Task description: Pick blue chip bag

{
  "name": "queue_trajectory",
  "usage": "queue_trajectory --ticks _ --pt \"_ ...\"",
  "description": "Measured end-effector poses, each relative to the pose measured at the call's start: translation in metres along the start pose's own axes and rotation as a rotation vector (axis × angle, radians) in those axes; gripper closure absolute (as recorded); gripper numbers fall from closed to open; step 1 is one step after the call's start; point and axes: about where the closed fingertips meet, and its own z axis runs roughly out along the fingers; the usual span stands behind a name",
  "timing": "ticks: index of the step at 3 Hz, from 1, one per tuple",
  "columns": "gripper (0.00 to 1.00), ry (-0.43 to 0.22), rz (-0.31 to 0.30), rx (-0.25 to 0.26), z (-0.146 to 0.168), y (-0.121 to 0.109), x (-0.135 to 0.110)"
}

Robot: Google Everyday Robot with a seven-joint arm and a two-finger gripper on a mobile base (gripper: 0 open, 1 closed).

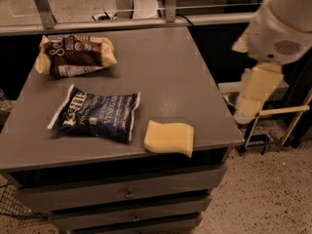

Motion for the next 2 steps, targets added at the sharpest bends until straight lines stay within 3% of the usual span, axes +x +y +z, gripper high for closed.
queue_trajectory --ticks 2 --pt "0.0 -0.021 -0.255 -0.214 0.107 -0.029 -0.187"
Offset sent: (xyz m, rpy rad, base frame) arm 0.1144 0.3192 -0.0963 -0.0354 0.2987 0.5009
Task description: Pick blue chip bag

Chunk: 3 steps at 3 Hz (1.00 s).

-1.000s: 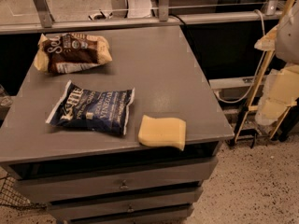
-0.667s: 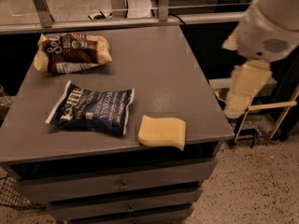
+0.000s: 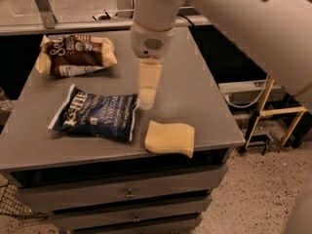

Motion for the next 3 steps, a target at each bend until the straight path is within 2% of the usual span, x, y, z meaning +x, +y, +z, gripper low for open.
queue_trajectory --ticks 1,2,3 --pt "0.0 -0.015 -0.091 -0.048 0.03 -0.016 -0.067" --pt "0.0 -0.003 -0.149 -0.082 0.054 -0.013 -0.104" --pt "0.18 0.024 -0.157 -0.136 0.08 -0.005 -0.109"
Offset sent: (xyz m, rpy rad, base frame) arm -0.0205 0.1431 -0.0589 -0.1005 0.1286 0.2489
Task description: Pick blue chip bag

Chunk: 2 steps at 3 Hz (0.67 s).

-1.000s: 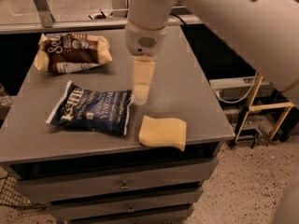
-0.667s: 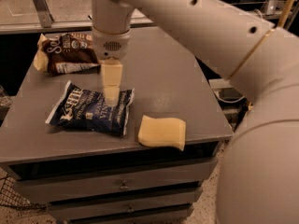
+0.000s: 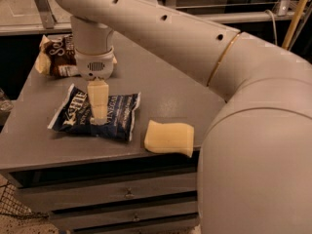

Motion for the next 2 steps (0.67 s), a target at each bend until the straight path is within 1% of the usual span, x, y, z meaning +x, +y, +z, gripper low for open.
queue_trajectory --ticks 1,2 --pt "0.41 -0.007 0.028 -0.038 0.016 -0.002 0.007" --pt "0.64 -0.059 0.037 0.003 -0.007 -0.004 0.011"
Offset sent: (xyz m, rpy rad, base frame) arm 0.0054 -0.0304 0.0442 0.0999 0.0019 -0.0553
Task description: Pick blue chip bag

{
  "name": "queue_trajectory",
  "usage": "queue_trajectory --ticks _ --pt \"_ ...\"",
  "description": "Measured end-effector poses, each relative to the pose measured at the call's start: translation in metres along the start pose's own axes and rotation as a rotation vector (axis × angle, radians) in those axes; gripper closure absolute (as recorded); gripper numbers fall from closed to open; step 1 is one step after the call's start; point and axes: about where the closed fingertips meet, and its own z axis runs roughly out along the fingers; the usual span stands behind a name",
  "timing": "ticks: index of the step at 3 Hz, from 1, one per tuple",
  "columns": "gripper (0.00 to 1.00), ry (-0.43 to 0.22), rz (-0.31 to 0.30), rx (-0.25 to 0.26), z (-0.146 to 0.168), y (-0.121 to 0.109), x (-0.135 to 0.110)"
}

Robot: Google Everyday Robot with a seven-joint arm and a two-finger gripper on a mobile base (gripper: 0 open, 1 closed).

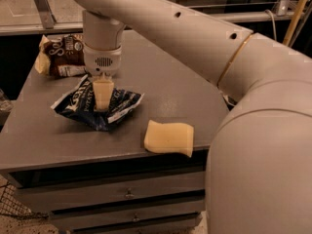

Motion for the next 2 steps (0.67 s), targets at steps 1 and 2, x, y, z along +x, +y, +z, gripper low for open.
queue_trajectory --ticks 1,2 --pt "0.88 -0.075 -0.014 0.077 -0.043 0.003 0.0" --pt "1.0 -0.157 -0.062 0.195 -0.109 0.014 -0.002"
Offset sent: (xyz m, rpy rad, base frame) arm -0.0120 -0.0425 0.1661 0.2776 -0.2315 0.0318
